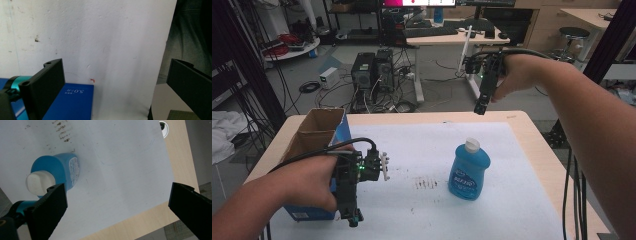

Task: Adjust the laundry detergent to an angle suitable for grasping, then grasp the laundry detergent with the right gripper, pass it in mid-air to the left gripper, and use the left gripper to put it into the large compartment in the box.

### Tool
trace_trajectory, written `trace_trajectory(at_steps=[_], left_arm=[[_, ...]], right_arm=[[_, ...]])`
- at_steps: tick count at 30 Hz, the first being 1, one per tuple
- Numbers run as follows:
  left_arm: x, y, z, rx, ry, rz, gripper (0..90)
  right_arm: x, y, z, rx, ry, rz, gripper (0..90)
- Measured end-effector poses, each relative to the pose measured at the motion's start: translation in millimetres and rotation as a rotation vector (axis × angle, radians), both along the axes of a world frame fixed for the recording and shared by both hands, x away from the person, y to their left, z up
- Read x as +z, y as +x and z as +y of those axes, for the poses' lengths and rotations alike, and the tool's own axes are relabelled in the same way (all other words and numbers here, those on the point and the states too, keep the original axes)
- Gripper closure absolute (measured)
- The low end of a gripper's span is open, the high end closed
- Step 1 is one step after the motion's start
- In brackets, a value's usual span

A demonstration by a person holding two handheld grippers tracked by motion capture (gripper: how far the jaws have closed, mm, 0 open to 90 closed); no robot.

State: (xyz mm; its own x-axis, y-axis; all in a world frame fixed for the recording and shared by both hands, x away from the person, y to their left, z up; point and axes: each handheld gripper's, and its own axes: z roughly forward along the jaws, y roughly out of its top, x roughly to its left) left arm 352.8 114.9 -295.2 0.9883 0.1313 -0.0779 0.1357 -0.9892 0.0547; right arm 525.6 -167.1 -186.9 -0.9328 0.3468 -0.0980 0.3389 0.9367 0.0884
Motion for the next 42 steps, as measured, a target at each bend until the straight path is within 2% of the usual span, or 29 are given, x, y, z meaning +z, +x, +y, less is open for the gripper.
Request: trace_trajectory(at_steps=[9,16,24,33,42], left_arm=[[4.0,1.1,-5.0,0.012,-0.006,-0.011,1.7],[3.8,2.2,-10.8,0.007,0.006,-0.008,1.7],[3.4,1.7,-10.8,0.004,0.011,-0.010,1.7],[4.9,-3.1,-11.9,0.003,0.015,-0.012,1.7],[2.6,-2.0,-13.7,-0.003,0.012,-0.016,1.7]], right_arm=[[-0.1,-4.3,-1.1,0.003,0.000,0.000,1.1],[0.8,-5.3,-5.6,0.018,0.008,-0.004,1.1],[-0.6,-4.6,-6.9,0.008,0.011,-0.004,1.1],[0.1,-8.9,-5.3,0.021,0.016,-0.013,1.1],[-12.5,-9.5,-10.9,0.007,0.032,0.008,1.1]])
